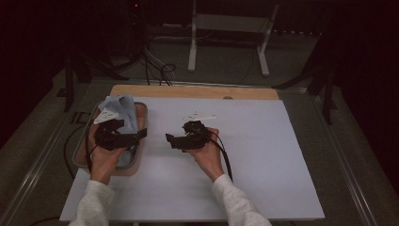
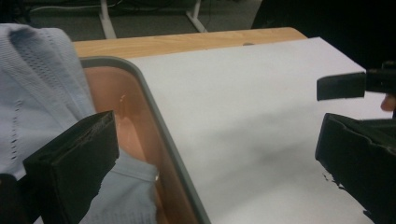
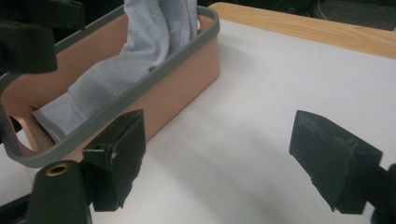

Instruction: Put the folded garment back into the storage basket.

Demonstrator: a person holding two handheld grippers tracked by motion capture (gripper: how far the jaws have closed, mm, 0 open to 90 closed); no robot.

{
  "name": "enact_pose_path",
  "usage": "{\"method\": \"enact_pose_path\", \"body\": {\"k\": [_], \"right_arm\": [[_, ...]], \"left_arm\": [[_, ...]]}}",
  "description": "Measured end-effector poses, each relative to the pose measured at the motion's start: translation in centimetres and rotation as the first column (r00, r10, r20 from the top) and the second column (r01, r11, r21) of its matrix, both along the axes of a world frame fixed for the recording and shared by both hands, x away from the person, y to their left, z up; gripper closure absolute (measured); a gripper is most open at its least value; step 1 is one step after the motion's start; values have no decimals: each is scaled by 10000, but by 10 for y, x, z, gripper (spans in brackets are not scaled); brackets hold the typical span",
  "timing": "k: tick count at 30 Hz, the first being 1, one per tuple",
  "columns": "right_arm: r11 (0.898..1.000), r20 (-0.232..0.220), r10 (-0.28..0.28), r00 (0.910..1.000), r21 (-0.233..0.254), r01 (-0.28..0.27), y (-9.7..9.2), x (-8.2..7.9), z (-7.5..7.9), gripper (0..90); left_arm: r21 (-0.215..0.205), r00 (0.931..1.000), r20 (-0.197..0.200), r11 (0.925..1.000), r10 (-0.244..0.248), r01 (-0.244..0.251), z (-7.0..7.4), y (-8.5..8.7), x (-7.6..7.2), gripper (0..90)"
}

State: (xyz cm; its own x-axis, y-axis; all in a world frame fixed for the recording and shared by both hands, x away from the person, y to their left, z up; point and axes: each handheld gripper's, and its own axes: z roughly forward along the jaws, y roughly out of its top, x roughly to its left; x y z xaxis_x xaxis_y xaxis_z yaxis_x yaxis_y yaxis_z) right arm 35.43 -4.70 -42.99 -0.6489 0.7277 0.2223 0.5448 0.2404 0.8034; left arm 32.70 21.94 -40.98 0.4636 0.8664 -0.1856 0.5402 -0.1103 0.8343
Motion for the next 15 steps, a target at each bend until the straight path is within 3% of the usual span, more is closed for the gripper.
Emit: {"method": "enact_pose_path", "body": {"k": [6,15], "right_arm": [[10000,82,-52,10000,-34,52,-8,-1,0,179],[10000,245,-94,9997,5,94,-19,-3,-1,168]], "left_arm": [[133,9995,296,9999,-105,101,-2,-9,-6,6],[-78,9986,465,9996,-249,253,-9,-15,-18,5]]}}
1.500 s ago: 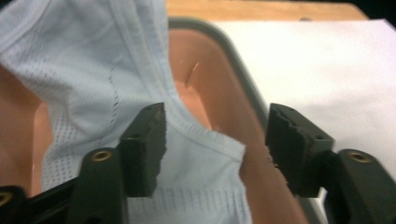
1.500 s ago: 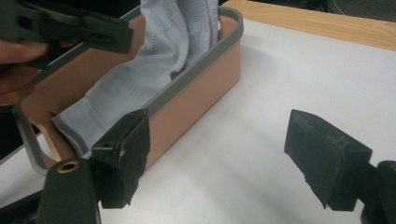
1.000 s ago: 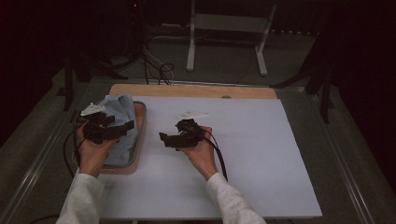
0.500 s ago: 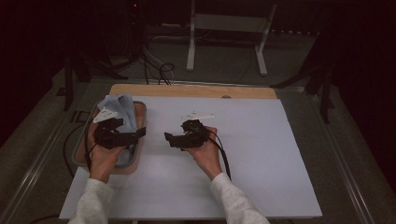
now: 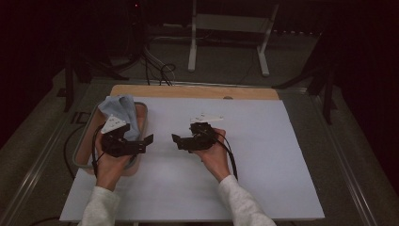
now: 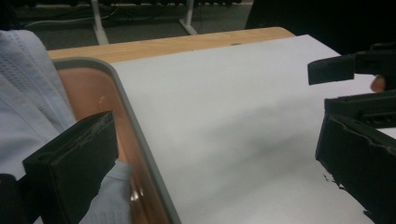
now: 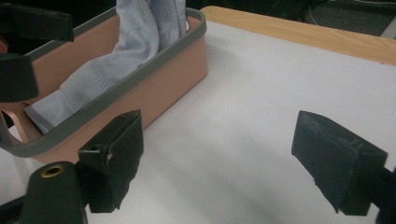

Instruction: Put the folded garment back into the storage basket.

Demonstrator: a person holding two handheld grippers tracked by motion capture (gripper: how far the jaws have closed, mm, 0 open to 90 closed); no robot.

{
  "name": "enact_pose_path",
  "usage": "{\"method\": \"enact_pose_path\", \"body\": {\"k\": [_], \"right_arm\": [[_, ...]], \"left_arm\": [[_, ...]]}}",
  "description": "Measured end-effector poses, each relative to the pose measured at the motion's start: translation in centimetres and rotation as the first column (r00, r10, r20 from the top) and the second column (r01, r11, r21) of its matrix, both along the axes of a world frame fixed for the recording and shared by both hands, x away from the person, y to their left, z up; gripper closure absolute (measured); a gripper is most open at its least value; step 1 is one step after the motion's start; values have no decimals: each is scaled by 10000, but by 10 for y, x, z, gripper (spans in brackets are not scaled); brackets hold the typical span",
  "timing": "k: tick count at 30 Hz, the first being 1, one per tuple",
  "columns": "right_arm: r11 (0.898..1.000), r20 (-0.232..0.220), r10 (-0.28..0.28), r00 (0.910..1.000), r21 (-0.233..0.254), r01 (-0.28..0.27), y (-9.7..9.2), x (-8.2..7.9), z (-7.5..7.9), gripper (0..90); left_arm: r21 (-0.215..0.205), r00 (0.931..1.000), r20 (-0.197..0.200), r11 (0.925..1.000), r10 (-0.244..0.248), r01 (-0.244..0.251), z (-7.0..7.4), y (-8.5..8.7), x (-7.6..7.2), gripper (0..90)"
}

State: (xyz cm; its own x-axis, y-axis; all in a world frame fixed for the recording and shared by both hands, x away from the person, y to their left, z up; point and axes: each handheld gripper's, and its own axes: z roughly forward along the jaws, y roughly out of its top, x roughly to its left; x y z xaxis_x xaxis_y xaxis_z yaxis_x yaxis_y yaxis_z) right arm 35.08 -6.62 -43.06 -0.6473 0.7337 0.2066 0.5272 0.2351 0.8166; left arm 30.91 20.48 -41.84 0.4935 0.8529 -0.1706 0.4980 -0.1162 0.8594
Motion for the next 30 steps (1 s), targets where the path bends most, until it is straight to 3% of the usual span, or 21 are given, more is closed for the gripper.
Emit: {"method": "enact_pose_path", "body": {"k": [5,11,30], "right_arm": [[10000,89,-81,9999,18,80,-8,-1,-1,163],[9999,194,-168,9997,43,167,-18,-4,-1,162],[9983,676,-561,9961,168,550,-53,-16,0,147]], "left_arm": [[-20,9999,160,10000,-5,6,-3,-1,-9,6],[267,9993,320,9995,-167,158,-5,-3,-15,5],[73,9978,413,9986,-521,518,-10,-1,-23,5]]}}
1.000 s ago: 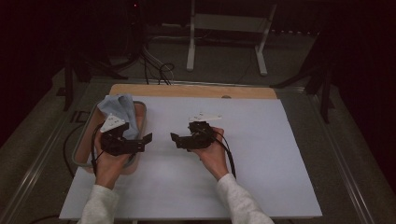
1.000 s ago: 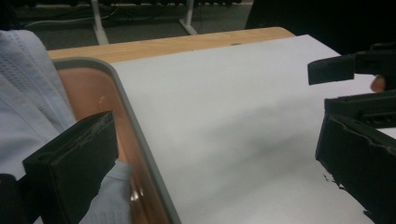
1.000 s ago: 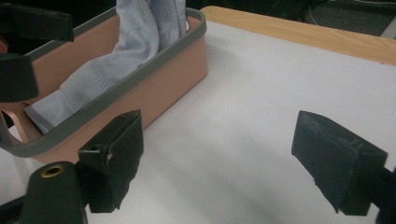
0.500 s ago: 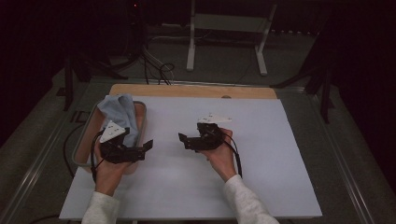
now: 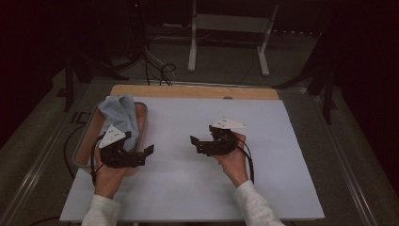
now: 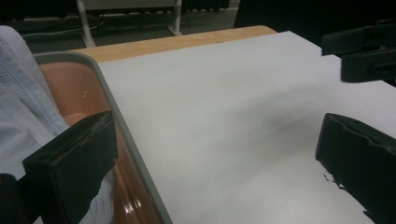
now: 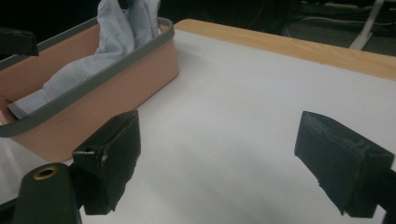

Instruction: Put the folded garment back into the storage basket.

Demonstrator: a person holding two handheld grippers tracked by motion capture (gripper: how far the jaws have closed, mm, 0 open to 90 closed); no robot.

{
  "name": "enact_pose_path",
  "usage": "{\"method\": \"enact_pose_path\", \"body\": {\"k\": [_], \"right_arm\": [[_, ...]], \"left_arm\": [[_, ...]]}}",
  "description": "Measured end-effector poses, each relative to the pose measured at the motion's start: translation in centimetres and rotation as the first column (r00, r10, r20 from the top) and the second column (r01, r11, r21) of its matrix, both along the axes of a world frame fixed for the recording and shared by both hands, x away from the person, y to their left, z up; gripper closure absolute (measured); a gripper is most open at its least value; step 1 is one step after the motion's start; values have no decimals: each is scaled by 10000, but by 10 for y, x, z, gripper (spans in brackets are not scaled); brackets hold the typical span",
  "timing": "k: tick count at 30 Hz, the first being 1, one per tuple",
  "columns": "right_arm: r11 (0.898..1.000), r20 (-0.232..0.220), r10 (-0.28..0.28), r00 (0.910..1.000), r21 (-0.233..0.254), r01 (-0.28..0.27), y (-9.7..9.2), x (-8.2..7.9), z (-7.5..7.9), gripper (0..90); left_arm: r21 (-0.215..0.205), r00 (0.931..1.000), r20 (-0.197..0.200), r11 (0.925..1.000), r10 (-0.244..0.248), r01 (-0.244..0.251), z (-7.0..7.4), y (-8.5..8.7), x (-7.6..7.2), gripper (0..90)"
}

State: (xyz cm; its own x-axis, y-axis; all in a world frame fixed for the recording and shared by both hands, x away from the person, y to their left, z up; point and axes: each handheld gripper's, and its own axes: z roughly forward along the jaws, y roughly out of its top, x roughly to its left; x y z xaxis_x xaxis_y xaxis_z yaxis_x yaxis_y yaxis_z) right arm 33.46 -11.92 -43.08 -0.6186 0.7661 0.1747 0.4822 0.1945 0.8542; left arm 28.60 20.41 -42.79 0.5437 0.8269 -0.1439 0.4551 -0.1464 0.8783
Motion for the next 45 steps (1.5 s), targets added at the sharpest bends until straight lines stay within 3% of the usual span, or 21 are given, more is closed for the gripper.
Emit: {"method": "enact_pose_path", "body": {"k": [9,18,45], "right_arm": [[9995,399,-217,9990,-202,225,-30,-8,0,144],[9983,609,-578,9965,-51,582,-60,-16,1,143],[9885,807,-1495,9855,362,1470,-122,-37,-9,135]], "left_arm": [[-201,9994,172,9993,-303,306,-1,-2,-5,5],[-372,9978,377,9978,-537,551,-2,-2,-9,5],[-618,9988,440,9978,-213,240,-4,5,-12,5]]}}
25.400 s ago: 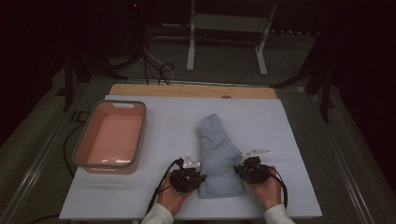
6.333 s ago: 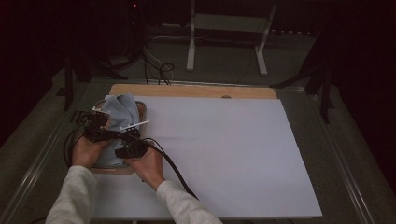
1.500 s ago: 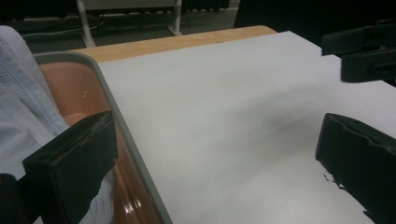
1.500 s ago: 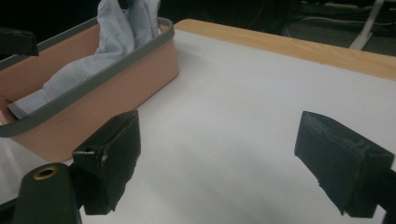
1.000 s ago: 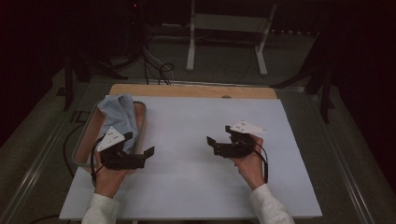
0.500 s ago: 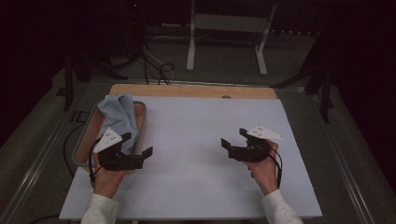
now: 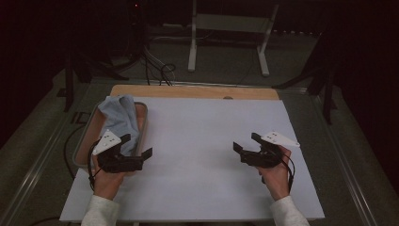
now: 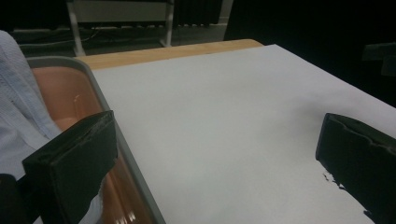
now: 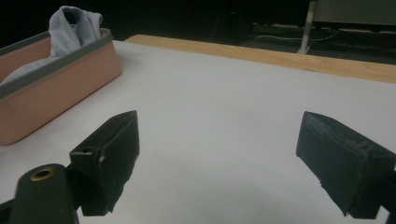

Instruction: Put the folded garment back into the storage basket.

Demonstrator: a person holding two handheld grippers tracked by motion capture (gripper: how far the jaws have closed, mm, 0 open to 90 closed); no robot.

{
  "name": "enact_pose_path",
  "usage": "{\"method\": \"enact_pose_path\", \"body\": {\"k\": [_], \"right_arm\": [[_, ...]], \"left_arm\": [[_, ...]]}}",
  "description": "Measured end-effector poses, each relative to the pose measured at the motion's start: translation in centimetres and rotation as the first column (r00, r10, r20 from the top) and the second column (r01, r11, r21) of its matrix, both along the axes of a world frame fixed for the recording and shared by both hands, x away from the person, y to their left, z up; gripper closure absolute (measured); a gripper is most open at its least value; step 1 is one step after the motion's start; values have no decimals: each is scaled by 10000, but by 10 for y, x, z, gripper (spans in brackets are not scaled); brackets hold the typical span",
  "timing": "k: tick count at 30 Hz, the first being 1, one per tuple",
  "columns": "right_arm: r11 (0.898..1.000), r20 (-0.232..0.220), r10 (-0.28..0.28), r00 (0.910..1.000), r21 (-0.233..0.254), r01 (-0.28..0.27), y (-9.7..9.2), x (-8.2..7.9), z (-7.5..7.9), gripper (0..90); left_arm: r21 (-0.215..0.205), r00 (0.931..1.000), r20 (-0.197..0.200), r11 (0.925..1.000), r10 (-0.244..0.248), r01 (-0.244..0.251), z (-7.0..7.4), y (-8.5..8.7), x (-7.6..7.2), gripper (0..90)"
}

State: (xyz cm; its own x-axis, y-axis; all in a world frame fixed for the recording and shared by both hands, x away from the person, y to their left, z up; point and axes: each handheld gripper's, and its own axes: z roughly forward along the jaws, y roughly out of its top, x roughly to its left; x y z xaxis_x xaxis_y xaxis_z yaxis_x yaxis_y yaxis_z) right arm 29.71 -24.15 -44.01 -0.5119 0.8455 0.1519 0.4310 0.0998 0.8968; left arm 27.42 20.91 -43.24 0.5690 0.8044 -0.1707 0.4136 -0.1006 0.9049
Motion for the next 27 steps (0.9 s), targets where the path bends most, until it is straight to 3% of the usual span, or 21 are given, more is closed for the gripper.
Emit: {"method": "enact_pose_path", "body": {"k": [16,27], "right_arm": [[9996,351,-167,9992,-223,175,-27,-19,-12,122],[9995,626,-322,9975,-12,323,-42,-32,-18,123]], "left_arm": [[30,9994,310,9999,142,-143,3,5,-6,5],[26,9985,545,10000,43,-44,1,3,-8,5]]}}
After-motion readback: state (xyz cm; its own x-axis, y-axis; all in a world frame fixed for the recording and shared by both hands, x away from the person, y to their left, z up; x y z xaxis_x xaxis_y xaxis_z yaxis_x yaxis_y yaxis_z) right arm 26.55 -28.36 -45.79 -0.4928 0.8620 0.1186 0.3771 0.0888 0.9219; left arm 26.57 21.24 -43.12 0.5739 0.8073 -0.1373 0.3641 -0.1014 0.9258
